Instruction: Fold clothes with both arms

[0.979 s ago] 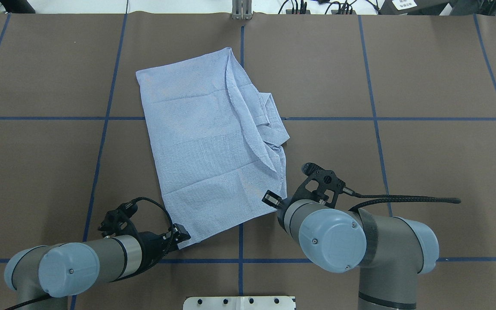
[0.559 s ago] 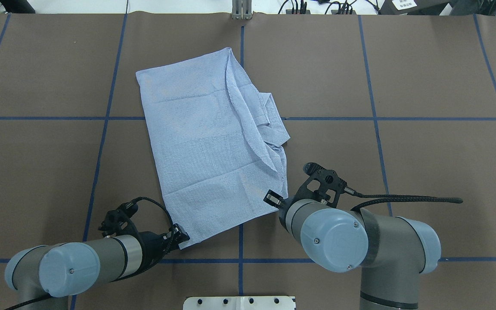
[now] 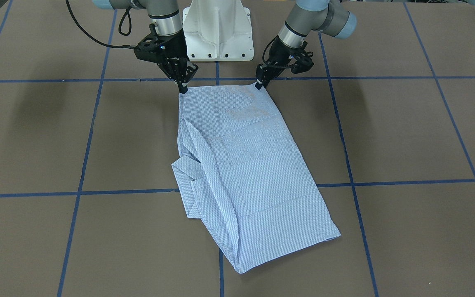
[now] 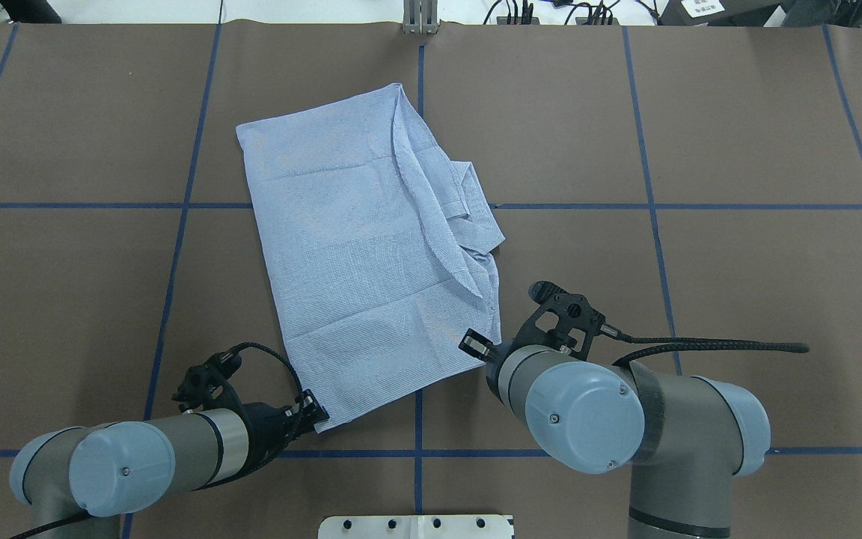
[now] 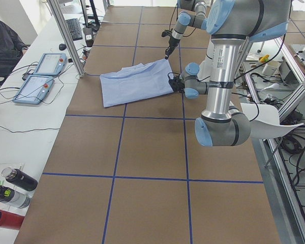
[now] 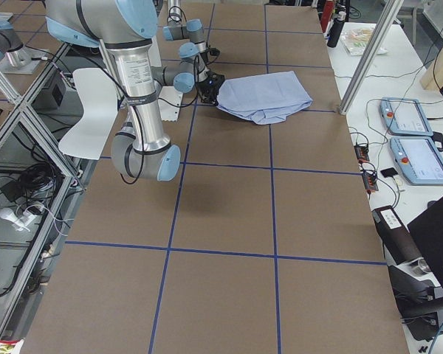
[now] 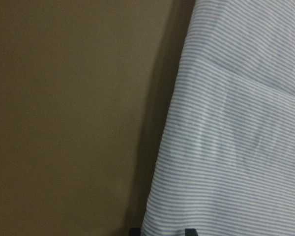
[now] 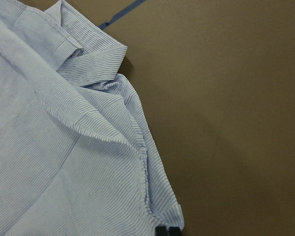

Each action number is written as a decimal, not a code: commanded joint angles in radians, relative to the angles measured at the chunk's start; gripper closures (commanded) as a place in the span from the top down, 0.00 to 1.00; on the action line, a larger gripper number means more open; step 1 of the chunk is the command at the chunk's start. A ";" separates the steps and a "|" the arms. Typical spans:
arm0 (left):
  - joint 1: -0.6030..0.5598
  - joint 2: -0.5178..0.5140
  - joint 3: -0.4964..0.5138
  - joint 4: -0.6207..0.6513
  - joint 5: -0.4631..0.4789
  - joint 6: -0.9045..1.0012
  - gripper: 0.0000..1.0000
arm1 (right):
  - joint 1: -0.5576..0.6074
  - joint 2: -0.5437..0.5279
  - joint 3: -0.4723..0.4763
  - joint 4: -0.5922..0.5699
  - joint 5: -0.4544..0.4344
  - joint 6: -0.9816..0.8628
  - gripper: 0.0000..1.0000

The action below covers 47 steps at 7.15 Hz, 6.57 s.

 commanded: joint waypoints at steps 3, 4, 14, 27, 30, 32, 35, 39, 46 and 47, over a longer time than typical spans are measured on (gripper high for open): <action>0.004 -0.007 -0.041 0.000 -0.016 0.054 0.00 | 0.000 -0.051 0.020 -0.002 0.000 0.000 0.00; 0.001 0.002 -0.106 0.000 -0.058 0.069 0.00 | -0.027 -0.115 0.101 -0.006 0.000 0.000 0.00; -0.338 -0.220 -0.251 0.489 -0.274 0.384 0.00 | 0.124 0.153 0.092 -0.374 0.004 -0.126 0.00; -0.576 -0.468 0.477 0.238 -0.223 0.812 0.19 | 0.405 0.396 -0.679 0.133 0.208 -0.438 0.00; -0.644 -0.468 0.473 0.238 -0.343 0.972 1.00 | 0.478 0.409 -0.696 0.124 0.361 -0.585 1.00; -0.781 -0.388 0.392 0.258 -0.555 1.198 1.00 | 0.593 0.398 -0.690 0.088 0.544 -0.760 1.00; -0.927 -0.177 0.244 0.312 -0.627 1.601 1.00 | 0.809 0.203 -0.545 -0.024 0.725 -1.234 1.00; -1.313 0.131 0.241 0.339 -0.853 2.007 1.00 | 1.099 -0.153 -0.355 -0.130 0.845 -1.861 1.00; -1.372 0.324 0.245 0.460 -0.843 2.111 1.00 | 1.364 -0.571 -0.227 -0.115 0.911 -2.068 1.00; -1.378 0.339 0.229 0.462 -0.844 2.113 1.00 | 1.364 -0.573 -0.227 -0.114 0.910 -2.049 1.00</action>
